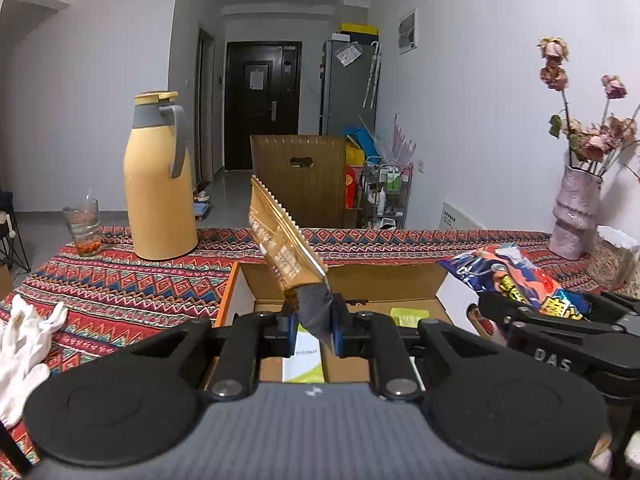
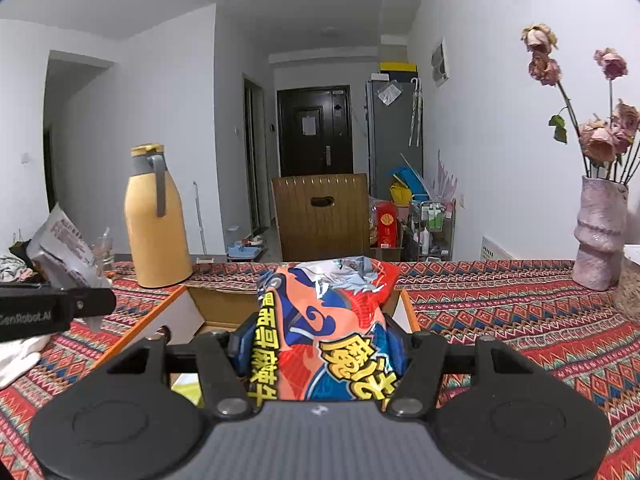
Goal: Organize snacks
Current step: 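Carry the chip bag and gold wrapper into the box and release both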
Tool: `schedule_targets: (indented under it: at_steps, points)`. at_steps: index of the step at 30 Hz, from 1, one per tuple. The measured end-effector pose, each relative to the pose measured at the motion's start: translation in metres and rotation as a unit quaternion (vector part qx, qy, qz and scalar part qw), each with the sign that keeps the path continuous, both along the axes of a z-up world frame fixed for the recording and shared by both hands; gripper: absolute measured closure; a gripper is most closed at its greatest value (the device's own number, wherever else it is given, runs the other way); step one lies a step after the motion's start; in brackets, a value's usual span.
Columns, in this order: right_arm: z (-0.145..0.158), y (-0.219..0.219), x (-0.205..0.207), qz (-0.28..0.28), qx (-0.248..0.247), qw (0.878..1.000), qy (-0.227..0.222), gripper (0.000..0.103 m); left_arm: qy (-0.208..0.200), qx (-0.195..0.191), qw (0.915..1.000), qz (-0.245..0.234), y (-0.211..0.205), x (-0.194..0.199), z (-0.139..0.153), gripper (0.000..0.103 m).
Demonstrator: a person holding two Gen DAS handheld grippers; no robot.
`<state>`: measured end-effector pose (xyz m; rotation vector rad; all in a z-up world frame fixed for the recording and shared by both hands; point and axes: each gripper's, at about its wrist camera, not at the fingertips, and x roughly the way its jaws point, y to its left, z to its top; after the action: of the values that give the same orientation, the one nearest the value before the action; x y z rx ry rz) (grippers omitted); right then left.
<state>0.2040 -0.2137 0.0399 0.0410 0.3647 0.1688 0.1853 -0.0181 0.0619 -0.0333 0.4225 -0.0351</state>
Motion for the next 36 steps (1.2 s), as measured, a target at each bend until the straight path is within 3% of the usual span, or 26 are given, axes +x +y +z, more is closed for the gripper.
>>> schedule_targets:
  at_steps: [10,16,27,30,32,36]
  points:
    - [-0.041,0.005,0.077,-0.025,-0.008,0.997,0.073,0.044,0.053,-0.009,0.9980,0.034,0.007,0.060,-0.042,0.086]
    - [-0.062,0.004,0.087,-0.023,-0.008,0.996,0.090,0.044,0.081,-0.012,0.9962,0.031,0.016,0.072,-0.063,0.086]
    - [-0.070,0.008,0.090,-0.014,-0.012,0.994,0.111,0.041,0.105,-0.015,0.9941,0.021,0.012,0.077,-0.077,0.085]
    - [-0.068,0.006,0.089,-0.016,-0.008,0.994,0.109,0.034,0.101,-0.020,0.9945,0.020,0.013,0.075,-0.076,0.073]
    - [-0.067,0.005,0.087,-0.018,-0.005,0.995,0.103,0.021,0.093,-0.024,0.9951,0.023,0.014,0.072,-0.074,0.057]
    - [-0.061,-0.001,0.080,-0.024,0.009,0.996,0.089,0.007,0.067,-0.027,0.9968,0.033,0.016,0.062,-0.064,0.017]
